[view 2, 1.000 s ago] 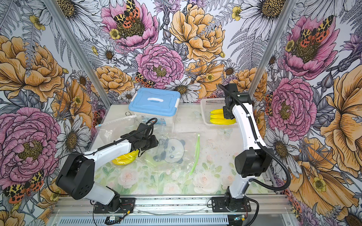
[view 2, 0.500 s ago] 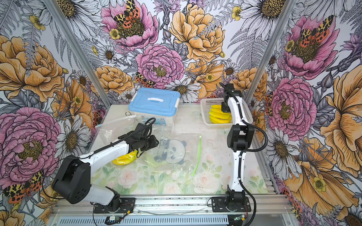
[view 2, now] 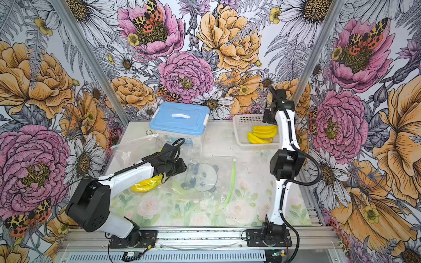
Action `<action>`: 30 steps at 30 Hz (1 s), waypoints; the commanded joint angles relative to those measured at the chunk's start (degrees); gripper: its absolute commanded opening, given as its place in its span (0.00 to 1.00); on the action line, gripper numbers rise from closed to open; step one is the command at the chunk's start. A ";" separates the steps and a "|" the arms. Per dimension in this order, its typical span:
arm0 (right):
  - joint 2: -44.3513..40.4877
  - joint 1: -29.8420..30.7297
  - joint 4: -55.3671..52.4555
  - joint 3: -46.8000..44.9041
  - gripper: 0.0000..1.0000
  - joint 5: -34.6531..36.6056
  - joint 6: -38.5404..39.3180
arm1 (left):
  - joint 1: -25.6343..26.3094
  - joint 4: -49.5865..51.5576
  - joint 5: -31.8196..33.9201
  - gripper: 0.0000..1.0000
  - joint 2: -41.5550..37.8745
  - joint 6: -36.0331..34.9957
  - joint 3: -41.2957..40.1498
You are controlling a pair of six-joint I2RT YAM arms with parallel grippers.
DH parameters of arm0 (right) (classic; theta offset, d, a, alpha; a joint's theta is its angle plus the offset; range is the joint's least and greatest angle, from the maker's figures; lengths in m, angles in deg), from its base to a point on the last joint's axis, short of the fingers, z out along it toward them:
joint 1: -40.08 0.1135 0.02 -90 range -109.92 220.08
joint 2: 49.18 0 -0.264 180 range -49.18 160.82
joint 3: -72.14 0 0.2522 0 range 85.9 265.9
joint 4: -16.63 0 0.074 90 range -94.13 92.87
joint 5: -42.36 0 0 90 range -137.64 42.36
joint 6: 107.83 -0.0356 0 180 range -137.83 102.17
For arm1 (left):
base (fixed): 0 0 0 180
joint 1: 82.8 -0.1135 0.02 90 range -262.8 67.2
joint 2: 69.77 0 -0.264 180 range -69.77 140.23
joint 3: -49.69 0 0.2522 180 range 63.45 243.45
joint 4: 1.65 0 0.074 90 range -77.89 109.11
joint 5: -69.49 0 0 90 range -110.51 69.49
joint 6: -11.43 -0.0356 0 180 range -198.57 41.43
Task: Open the zip-top bag and take out the banana
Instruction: Place the banana in the basket, then move the zipper food storage bag to the center of the board.
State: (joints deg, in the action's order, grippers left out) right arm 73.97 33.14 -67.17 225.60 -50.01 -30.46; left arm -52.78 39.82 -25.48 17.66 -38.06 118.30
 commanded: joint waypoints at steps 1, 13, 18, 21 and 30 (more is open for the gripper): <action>-11.51 3.04 2.55 -5.05 0.54 -15.47 -4.49 | 0.72 -0.36 0.86 0.40 0.63 0.46 1.53; -47.08 12.57 12.60 -66.51 0.55 -26.80 -13.60 | 3.98 -3.39 3.70 0.40 -0.58 3.50 -0.87; -56.00 12.77 16.50 -84.65 0.54 -30.92 -17.22 | 5.07 -3.35 4.09 0.41 -0.82 3.83 -0.71; -58.41 12.96 21.04 -91.22 0.54 -36.07 -19.53 | 5.46 -3.35 3.90 0.41 -0.42 3.97 -0.29; -58.58 13.18 22.35 -95.13 0.38 -33.21 -18.32 | 9.35 -3.60 4.43 0.41 3.92 4.82 3.17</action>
State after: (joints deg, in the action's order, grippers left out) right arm 15.63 46.12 -47.63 131.09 -83.91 -48.71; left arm -44.46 37.59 -22.38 20.09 -34.04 119.52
